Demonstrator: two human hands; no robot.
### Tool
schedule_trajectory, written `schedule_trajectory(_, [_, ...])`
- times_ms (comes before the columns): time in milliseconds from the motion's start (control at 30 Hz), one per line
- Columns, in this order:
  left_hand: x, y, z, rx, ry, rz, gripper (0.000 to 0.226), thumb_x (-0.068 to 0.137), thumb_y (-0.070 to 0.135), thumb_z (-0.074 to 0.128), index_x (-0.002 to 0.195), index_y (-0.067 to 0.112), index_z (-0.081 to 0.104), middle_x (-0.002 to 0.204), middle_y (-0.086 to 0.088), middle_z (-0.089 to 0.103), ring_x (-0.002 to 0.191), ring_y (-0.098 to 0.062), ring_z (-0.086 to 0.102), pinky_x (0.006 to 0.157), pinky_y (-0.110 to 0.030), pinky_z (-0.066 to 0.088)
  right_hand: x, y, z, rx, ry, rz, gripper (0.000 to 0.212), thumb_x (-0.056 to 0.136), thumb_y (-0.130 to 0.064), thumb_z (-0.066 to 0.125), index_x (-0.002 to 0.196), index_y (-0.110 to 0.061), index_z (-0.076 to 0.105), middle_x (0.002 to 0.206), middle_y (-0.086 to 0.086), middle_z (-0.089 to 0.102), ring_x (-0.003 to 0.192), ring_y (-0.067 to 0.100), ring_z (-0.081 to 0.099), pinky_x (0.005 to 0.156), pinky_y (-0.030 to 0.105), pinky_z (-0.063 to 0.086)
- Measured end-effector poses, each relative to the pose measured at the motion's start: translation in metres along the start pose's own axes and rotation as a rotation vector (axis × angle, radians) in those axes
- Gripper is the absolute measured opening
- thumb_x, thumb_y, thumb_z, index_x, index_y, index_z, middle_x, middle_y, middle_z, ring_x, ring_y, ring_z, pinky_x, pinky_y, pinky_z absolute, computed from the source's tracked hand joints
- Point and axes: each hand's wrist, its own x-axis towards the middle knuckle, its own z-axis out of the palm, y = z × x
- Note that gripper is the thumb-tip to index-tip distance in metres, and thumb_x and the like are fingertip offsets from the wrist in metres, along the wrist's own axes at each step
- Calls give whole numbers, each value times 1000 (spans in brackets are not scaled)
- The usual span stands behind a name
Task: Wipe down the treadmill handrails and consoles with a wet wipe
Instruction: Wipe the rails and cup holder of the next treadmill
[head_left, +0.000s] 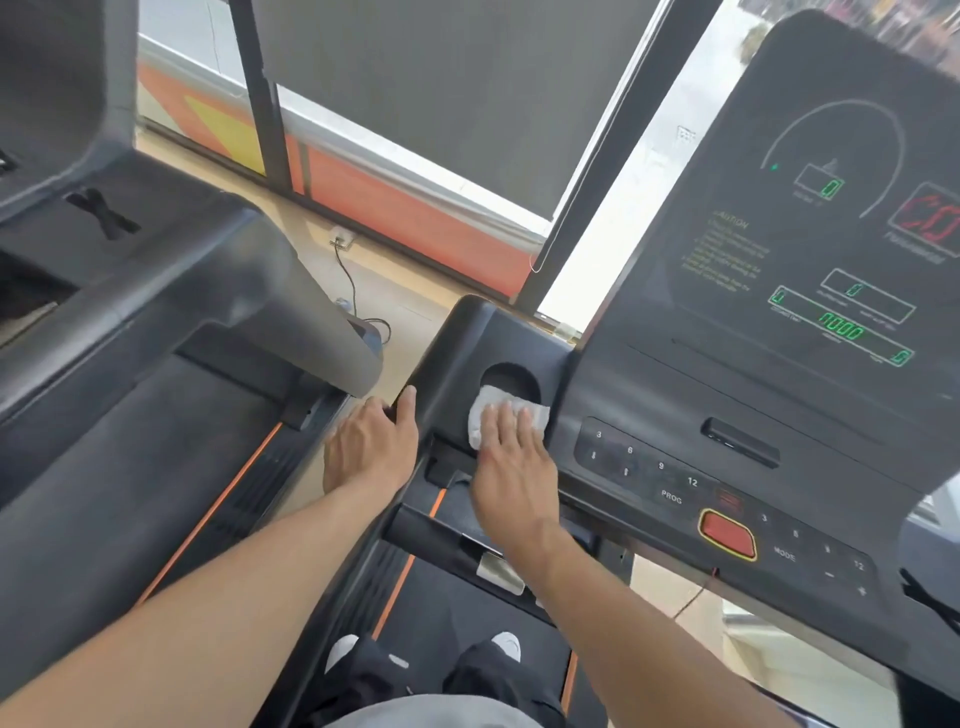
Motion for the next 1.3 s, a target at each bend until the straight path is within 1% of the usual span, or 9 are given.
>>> schedule_trajectory(233, [-2, 1, -1, -27, -2, -22, 65, 99, 68, 17, 111, 20, 60, 118, -7, 63, 112, -32, 58, 88, -42, 45, -35, -10, 14, 243, 32, -257, 60, 89, 1, 46, 149, -7, 49, 156, 8, 47, 150, 28, 35, 121, 45, 32])
schedule_trajectory(367, [-8, -2, -13, -353, 77, -114, 48, 104, 53, 32, 110, 18, 64, 104, -3, 61, 100, -30, 56, 78, -36, 36, -80, 9, 14, 403, -307, -291, 52, 106, -22, 35, 156, -36, 34, 157, -17, 41, 133, 26, 53, 104, 44, 49])
schedule_trajectory(533, [-59, -19, -8, -560, 213, 32, 17, 99, 32, 53, 104, 25, 67, 108, 5, 70, 103, -19, 62, 88, -38, 48, -104, 30, 13, 444, -285, -407, 51, 108, -40, 28, 155, -29, 40, 164, -11, 31, 146, 16, 40, 116, 36, 39])
schedule_trajectory(633, [-110, -36, 8, -507, 295, 231, 18, 99, 20, 55, 112, 22, 67, 114, 13, 66, 112, -10, 58, 101, -27, 43, -108, 39, -9, 528, -320, -290, 71, 98, -74, 17, 131, -35, 66, 148, -19, 53, 135, 3, 48, 106, 25, 44])
schedule_trajectory(733, [-151, -49, 27, -426, 406, 284, 24, 95, 21, 52, 112, 17, 68, 115, 16, 63, 112, -6, 56, 108, -19, 35, -89, 39, -12, 750, -383, -24, 45, 99, -62, 45, 108, -29, 75, 113, -14, 72, 108, 6, 62, 87, 23, 47])
schedule_trajectory(900, [-204, -49, 64, -443, 349, 76, 17, 96, 29, 55, 111, 27, 65, 113, 18, 63, 110, -5, 57, 94, -12, 36, -72, 24, 4, 439, -575, -269, 63, 104, -59, 36, 158, -28, 24, 147, 3, 51, 131, 31, 53, 103, 46, 45])
schedule_trajectory(1033, [-241, -46, 93, -505, 295, -138, 18, 97, 24, 62, 115, 29, 62, 118, 19, 63, 116, -6, 58, 99, -27, 44, -73, 40, 2, 264, -588, -407, 54, 109, -47, 31, 145, -7, 35, 132, 17, 56, 113, 39, 59, 85, 42, 46])
schedule_trajectory(1133, [-272, -40, 115, -524, 308, -241, 20, 97, 22, 62, 115, 29, 63, 118, 23, 63, 113, -1, 56, 100, -28, 46, -71, 71, 5, 175, -627, -493, 82, 97, -73, 10, 134, -8, 43, 113, 11, 62, 89, 32, 61, 72, 39, 49])
schedule_trajectory(1300, [-310, -28, 159, -557, 276, -346, 19, 97, 26, 61, 111, 38, 62, 115, 28, 64, 106, -4, 61, 96, -27, 47, -89, 129, -4, 250, -849, -412, 56, 107, -55, 32, 136, -7, 42, 119, 8, 60, 108, 27, 57, 83, 35, 38])
